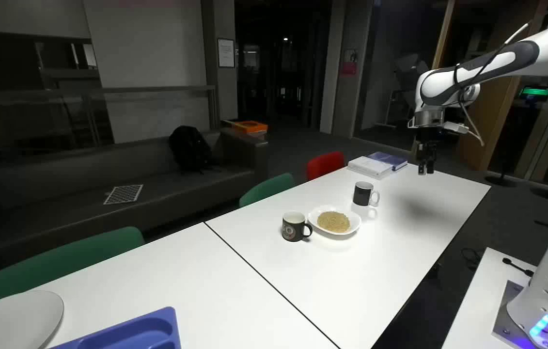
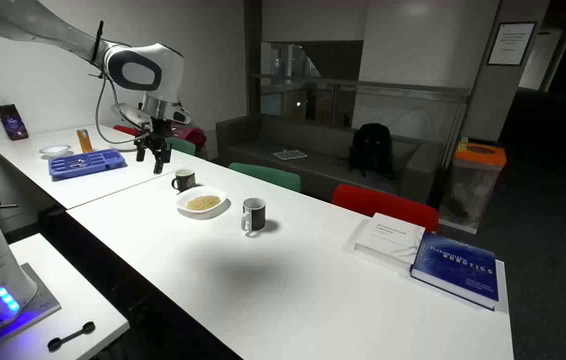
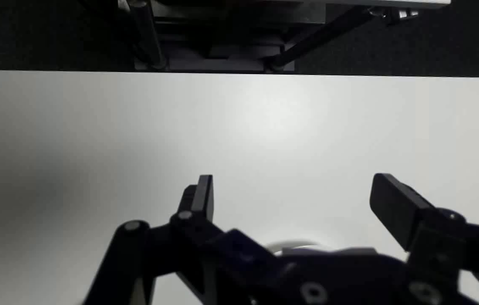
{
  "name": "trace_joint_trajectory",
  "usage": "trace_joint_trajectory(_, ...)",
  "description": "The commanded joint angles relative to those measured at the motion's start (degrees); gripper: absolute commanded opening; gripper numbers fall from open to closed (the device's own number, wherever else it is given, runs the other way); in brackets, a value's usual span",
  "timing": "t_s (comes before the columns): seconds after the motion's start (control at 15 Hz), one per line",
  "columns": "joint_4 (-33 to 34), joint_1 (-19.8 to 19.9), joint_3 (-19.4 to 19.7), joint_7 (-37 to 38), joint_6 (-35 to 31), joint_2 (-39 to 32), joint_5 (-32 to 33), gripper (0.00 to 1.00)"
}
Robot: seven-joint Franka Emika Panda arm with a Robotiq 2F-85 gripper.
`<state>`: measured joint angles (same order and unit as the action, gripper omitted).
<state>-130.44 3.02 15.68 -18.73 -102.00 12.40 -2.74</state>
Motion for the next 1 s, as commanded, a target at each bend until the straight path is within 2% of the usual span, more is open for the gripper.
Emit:
trace_joint_trajectory(0.0,0.07,1.76,-1.65,-0.31,0.08,-0.14,-0.33,1.0)
trace_joint_trajectory(0.33,0.07,1.76,-1.65,-0.31,0.08,-0.14,-0.33,1.0)
trace_joint_trajectory(0.67,-2.04,3.72,-1.74,4.08,-22.37,-2.97,2.26,1.0)
trace_joint_trajectory(0.93,-2.67,6.19,-1.01,1.5,-40.29,-9.29,8.05,1.0)
